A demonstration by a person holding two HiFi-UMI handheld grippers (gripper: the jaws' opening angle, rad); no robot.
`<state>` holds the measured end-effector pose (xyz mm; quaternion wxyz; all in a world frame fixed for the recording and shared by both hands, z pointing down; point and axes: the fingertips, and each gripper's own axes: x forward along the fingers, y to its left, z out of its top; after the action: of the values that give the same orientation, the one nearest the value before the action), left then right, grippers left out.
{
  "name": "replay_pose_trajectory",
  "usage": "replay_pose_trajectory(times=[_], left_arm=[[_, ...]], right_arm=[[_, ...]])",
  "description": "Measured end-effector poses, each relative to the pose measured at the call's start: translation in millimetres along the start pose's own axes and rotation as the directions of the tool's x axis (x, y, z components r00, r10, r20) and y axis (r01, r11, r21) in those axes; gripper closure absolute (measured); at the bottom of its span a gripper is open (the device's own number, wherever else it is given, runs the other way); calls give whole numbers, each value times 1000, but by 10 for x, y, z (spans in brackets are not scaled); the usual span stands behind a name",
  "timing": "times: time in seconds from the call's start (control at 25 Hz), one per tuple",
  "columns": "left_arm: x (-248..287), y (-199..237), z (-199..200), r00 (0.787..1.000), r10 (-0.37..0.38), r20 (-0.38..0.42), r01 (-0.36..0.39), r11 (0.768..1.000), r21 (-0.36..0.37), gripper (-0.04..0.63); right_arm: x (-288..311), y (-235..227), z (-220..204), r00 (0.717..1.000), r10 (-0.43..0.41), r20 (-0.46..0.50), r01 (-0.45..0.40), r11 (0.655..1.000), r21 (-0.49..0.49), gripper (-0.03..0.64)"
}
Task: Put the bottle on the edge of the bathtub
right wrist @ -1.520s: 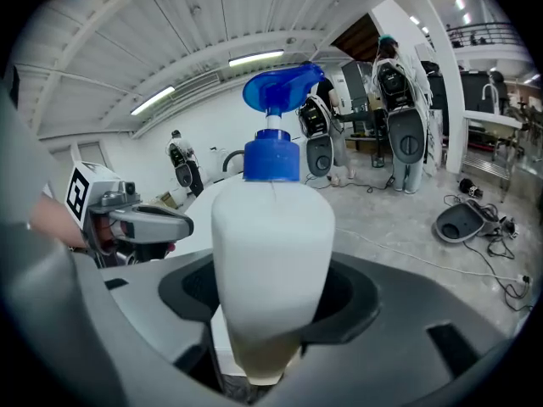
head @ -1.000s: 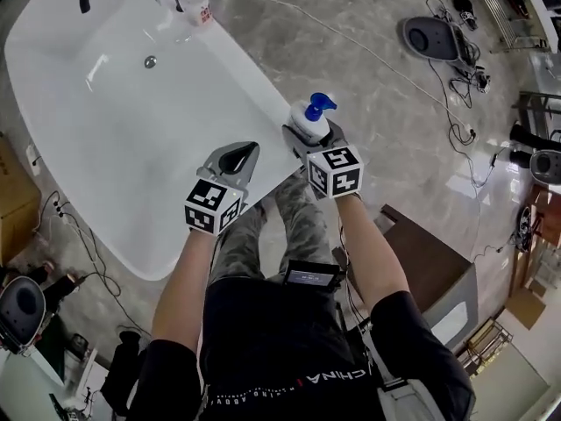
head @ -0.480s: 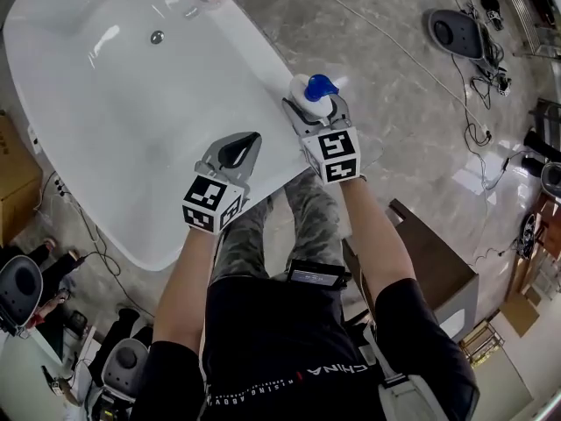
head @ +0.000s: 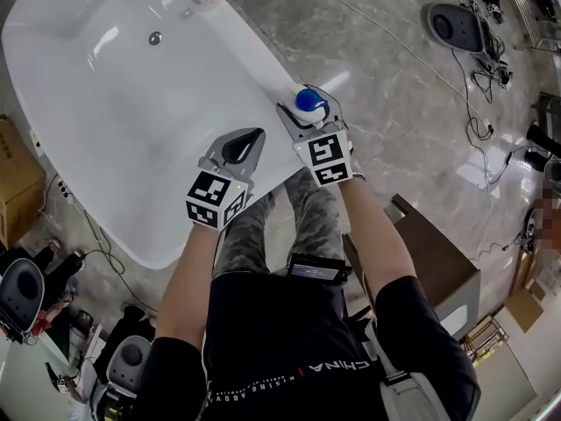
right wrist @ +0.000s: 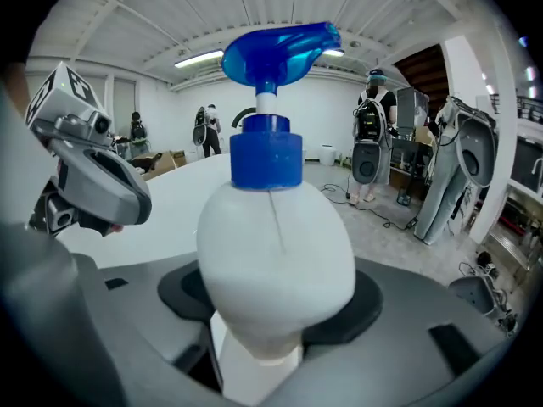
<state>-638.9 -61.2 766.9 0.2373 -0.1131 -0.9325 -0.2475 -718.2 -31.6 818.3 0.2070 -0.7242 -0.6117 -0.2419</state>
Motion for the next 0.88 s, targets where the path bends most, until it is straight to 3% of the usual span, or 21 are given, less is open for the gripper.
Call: replay_pose_trajectory(times=[0.44,0.88], left_arm=[[-32,9,47,1000,7,-2,-7,1000,-1,586],[-177,-44,51,1000,10,-11,-10,1000,12,586]], right_arm=[[-27,70,-129,997,49,-64,-49,999,7,264],[-150,72,-145,996,28,-80,-27,1000,16,258]])
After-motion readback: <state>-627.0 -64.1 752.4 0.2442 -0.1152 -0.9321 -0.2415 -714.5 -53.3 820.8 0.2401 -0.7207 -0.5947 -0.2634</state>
